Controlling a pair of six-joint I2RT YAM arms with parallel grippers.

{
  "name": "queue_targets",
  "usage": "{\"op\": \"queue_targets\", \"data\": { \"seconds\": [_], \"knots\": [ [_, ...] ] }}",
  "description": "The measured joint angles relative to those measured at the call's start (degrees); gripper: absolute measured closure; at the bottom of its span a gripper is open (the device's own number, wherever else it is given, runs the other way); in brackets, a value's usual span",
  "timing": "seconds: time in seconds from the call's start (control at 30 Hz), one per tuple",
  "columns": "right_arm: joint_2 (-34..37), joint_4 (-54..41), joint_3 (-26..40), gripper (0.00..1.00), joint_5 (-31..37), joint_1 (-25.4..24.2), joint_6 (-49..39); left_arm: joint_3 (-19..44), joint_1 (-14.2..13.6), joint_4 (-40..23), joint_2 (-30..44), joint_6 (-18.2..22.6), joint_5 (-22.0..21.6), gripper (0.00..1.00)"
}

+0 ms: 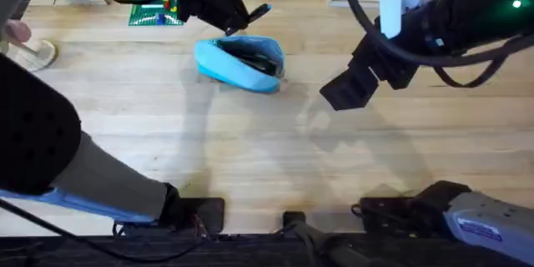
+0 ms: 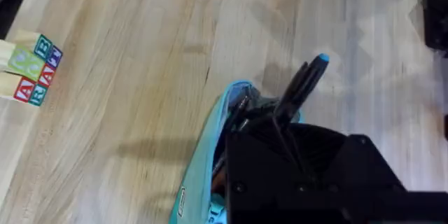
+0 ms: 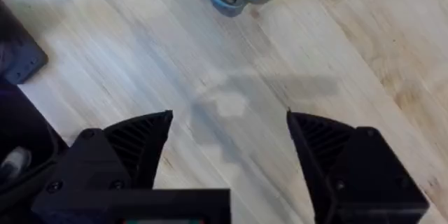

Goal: Unzip the bag, pick up the pens from the table one at a time and place them inside, then zip the bag closed.

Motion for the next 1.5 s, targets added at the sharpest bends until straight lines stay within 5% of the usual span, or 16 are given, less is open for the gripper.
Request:
{"op": "queue_targets", "data": {
  "seconds": [1.5],
  "knots": [
    [0.00,-0.02,0.00,0.003,0.00,0.00,0.02,0.00,0.15,1.44,13.59,1.59,-1.71,0.958]
  ]
}}
